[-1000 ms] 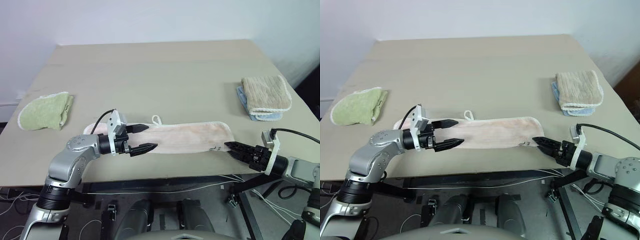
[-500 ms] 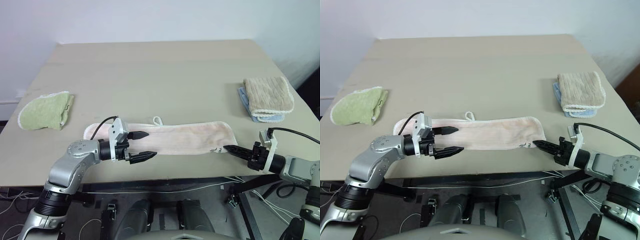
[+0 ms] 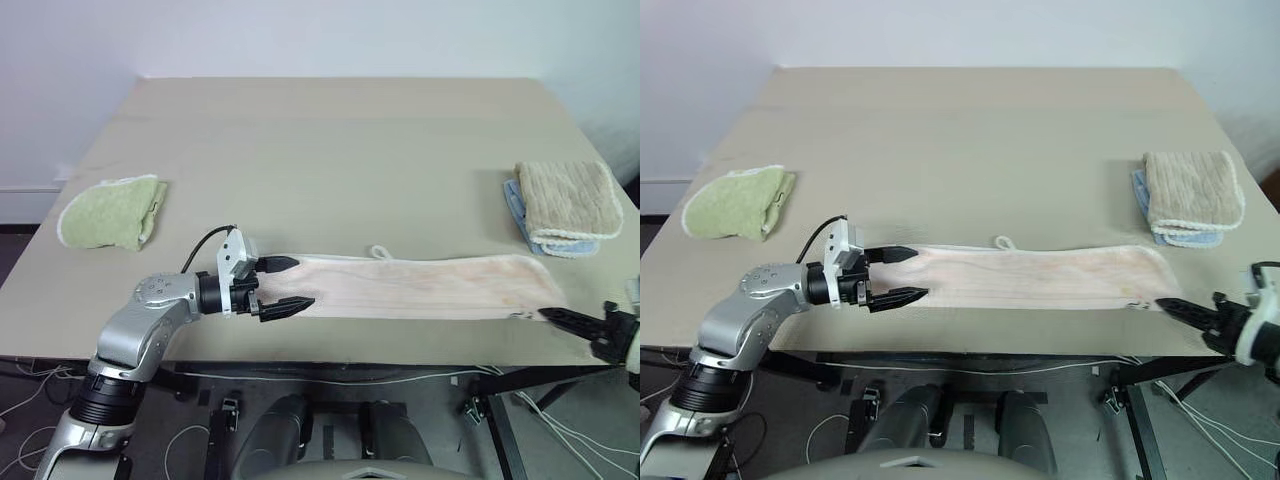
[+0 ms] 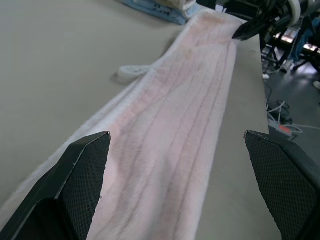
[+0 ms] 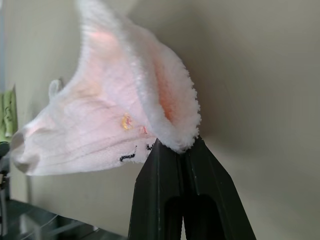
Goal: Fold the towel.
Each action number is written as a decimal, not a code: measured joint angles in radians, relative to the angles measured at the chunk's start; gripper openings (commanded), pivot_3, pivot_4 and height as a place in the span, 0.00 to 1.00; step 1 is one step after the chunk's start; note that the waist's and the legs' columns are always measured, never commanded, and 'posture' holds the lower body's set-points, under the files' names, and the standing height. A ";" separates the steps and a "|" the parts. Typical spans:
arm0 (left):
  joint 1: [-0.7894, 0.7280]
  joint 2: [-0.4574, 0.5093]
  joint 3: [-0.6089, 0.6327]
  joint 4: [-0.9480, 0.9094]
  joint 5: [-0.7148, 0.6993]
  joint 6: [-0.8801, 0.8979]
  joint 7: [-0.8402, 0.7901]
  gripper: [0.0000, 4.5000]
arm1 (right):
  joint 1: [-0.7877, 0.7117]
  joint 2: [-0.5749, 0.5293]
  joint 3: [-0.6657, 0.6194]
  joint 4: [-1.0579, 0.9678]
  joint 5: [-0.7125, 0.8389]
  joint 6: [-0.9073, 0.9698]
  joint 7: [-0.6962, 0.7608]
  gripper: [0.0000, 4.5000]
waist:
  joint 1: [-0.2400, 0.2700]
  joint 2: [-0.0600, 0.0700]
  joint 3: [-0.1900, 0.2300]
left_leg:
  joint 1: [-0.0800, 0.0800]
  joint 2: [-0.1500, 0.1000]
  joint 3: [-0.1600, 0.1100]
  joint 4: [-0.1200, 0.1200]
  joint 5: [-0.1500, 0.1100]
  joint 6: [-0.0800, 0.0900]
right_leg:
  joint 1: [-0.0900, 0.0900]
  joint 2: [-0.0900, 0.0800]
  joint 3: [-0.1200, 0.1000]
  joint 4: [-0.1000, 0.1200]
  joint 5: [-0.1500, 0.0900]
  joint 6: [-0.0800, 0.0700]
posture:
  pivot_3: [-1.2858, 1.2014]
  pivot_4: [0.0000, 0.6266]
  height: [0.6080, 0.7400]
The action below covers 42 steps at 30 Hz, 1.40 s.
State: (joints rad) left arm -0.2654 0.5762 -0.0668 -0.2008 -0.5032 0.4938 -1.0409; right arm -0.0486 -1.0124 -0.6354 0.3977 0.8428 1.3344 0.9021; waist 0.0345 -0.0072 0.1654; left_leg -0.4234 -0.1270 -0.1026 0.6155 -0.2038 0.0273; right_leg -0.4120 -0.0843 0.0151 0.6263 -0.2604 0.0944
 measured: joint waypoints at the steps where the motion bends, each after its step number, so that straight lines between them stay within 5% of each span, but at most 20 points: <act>1: -0.008 0.000 0.000 0.004 0.000 -0.001 0.000 1.00 | -0.002 -0.001 0.004 0.002 -0.004 -0.009 0.011 0.01 | -0.001 0.000 0.000 | 0.000 0.001 0.000 0.000 0.000 0.000 | 0.000 0.001 0.000 0.000 0.000 0.000 | 0.52 0.24 1.00; 9: -0.020 0.000 0.000 0.037 0.003 -0.002 -0.008 1.00 | -0.052 -0.016 0.072 -0.093 -0.031 -0.089 0.043 0.01 | 0.000 0.005 0.000 | -0.001 0.001 0.001 0.000 0.001 0.002 | -0.001 0.001 0.000 0.000 0.001 0.002 | 0.52 0.24 1.00; 21: -0.011 0.019 -0.001 0.036 0.023 -0.007 -0.024 1.00 | -0.078 -0.186 0.273 -0.456 -0.146 -0.362 0.213 0.01 | 0.003 0.006 0.001 | -0.003 0.001 0.001 0.000 0.000 0.000 | -0.004 0.001 0.000 0.000 0.001 0.002 | 0.52 0.24 1.00; 31: -0.013 0.020 -0.013 0.035 0.039 -0.010 -0.026 1.00 | -0.151 -0.184 0.489 -0.744 -0.207 -0.453 0.220 0.01 | 0.004 0.006 0.001 | -0.005 0.001 0.001 0.000 0.000 0.000 | -0.006 0.000 0.001 0.000 0.000 0.000 | 0.52 0.24 1.00; 42: -0.022 0.010 -0.030 0.040 0.049 -0.011 -0.021 1.00 | -0.250 -0.063 0.654 -0.769 -0.270 -0.495 0.183 0.01 | 0.006 0.006 0.001 | -0.005 0.001 0.002 0.000 0.000 0.000 | -0.007 0.000 0.002 0.002 0.002 0.003 | 0.52 0.24 1.00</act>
State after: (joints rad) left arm -0.2871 0.5859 -0.0965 -0.1604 -0.4540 0.4826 -1.0615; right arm -0.2985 -1.0758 0.0189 -0.3710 0.5730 0.8398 1.0852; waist 0.0403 -0.0010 0.1666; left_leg -0.4283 -0.1264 -0.1008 0.6155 -0.2035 0.0274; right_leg -0.4194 -0.0838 0.0166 0.6282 -0.2589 0.0971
